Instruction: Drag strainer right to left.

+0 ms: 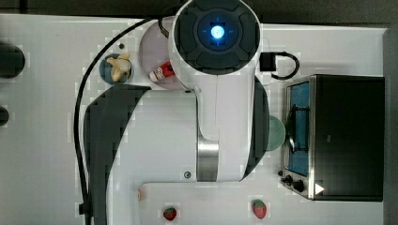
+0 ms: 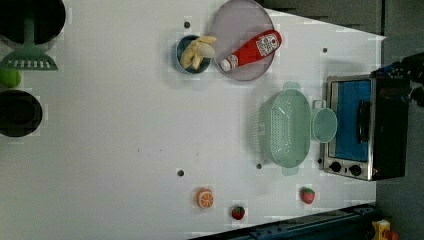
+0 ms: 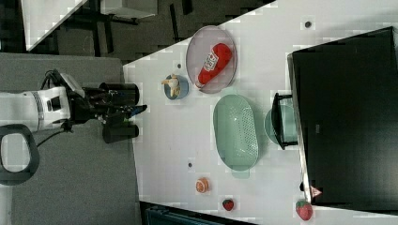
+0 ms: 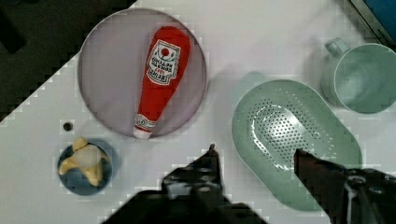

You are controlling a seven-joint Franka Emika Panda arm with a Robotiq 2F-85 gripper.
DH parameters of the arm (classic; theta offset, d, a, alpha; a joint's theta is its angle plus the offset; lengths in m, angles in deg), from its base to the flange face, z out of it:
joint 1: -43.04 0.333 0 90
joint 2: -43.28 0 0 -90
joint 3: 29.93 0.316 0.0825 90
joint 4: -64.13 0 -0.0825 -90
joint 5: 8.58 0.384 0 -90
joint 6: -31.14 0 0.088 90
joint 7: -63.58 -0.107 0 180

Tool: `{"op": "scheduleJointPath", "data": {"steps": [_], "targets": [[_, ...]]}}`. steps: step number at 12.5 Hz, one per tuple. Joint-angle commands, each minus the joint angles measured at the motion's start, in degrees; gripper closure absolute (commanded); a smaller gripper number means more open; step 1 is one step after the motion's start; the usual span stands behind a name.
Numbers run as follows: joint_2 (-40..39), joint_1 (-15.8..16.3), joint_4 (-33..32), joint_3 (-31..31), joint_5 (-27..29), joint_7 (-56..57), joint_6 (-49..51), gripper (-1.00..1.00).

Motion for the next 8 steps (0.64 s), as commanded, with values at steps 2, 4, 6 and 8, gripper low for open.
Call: {"op": "scheduleJointPath", "data": {"steps": [2,4,6,8], "targets": [[31.1,-2.3,-16.5,-3.7,-3.4,-3.1,13.7,-0.81],[31.0,-2.3,-17.2,-3.6,-3.4,-3.1,13.7,-1.0],[30.4,-2.3,-20.0,-3.6,-3.4,-3.3,13.2,-1.0],[29.0,-2.3,-24.5,-3.4,-3.4,-4.1,9.7,-1.0]]}}
